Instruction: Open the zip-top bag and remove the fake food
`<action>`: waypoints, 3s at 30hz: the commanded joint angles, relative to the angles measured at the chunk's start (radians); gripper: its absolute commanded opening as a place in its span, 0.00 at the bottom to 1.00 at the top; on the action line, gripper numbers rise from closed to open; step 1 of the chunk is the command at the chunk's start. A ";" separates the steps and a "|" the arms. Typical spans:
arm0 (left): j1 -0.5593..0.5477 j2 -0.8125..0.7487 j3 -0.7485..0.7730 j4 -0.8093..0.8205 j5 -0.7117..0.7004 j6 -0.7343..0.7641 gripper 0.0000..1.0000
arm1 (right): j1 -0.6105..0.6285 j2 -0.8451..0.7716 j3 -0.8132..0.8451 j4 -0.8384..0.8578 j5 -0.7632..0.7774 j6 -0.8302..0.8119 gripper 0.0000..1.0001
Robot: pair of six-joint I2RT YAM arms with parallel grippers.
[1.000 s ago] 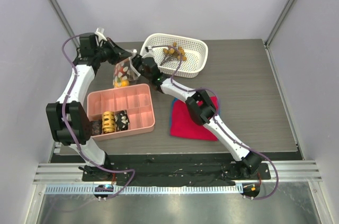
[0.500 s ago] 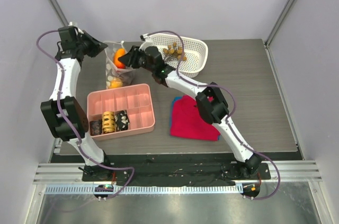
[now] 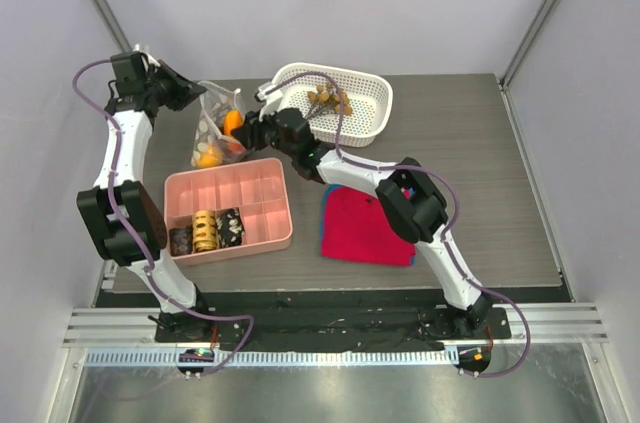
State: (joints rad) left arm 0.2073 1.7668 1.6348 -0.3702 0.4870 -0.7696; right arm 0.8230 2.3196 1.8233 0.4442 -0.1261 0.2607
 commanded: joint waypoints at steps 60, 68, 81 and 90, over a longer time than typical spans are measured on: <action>-0.005 0.008 -0.043 0.275 0.312 -0.180 0.00 | 0.048 -0.045 0.380 -0.470 0.132 -0.057 0.40; -0.005 0.017 -0.032 0.289 0.315 -0.206 0.00 | 0.061 -0.040 0.436 -0.510 0.172 -0.080 0.43; -0.005 -0.166 0.025 -0.198 0.012 0.292 0.50 | 0.077 -0.068 0.363 -0.475 0.149 -0.042 0.45; -0.020 -0.317 -0.122 -0.268 -0.143 0.538 0.71 | 0.070 -0.088 0.338 -0.458 0.140 -0.020 0.46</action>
State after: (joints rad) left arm 0.1970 1.4406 1.5448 -0.5713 0.4000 -0.4011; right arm 0.8951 2.3005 2.1719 -0.0666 0.0231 0.2218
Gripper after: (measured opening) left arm 0.706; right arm 0.459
